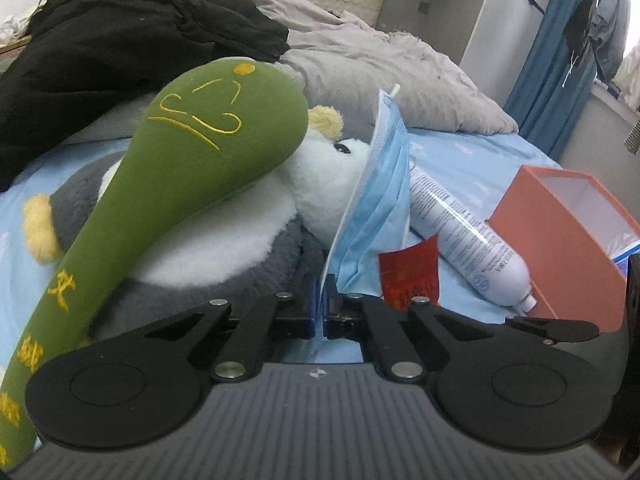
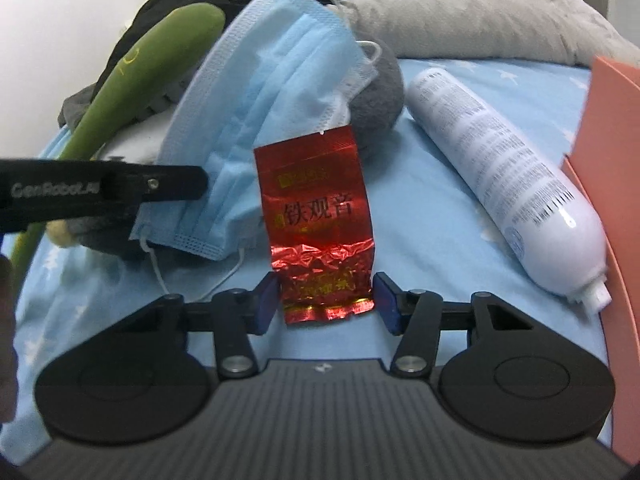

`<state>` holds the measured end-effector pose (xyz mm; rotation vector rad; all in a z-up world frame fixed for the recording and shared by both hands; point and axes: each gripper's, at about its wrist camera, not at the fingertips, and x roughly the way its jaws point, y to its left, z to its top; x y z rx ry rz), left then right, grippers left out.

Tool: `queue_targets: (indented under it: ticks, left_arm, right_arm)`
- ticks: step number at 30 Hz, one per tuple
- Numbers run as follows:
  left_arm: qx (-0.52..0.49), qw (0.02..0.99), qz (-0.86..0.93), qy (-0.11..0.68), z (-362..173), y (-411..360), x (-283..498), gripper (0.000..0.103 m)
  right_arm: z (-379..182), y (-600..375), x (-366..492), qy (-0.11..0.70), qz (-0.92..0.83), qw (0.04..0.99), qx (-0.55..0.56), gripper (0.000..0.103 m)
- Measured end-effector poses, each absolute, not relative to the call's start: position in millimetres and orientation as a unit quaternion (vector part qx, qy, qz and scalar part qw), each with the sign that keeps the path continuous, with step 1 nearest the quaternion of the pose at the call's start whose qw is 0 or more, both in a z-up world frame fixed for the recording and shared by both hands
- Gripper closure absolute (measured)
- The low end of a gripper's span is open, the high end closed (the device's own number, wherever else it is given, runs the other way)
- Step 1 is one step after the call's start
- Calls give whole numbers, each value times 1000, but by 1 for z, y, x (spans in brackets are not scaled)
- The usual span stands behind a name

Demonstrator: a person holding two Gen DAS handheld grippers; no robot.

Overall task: Organize soft objects
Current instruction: 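Grasp the red tea packet with right tool while left tool grasps the blue mask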

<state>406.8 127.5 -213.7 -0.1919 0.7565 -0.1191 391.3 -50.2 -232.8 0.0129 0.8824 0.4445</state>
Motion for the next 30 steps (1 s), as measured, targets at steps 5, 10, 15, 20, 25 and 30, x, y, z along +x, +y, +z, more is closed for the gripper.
queue_targets:
  ticks: [5,10,15,20,25,30]
  left_arm:
    - [-120,922,-47,365,-199,124,382,101]
    - [-140,919,-44,366,-185,113,345,101]
    - [-160,913,-38,372,-176,106,304,101]
    - [-172,912,-31,372,-165,99,260,101]
    - [-177,914,-25,365,-149,91,216,102]
    - [-174,914,-23,366,-142,80,177,102]
  right_arm:
    - [-220,-63,378,432,197,880,11,49]
    - [-204,-79,355,438,187,879,12,49]
    - [-191,-94,327,447,182,876,7,49]
    - [-178,-103,294,455,186,871,1,49]
    - [-165,-110,258,456,195,869,-1,49]
    - [-156,-116,225,455,201,867,1,49]
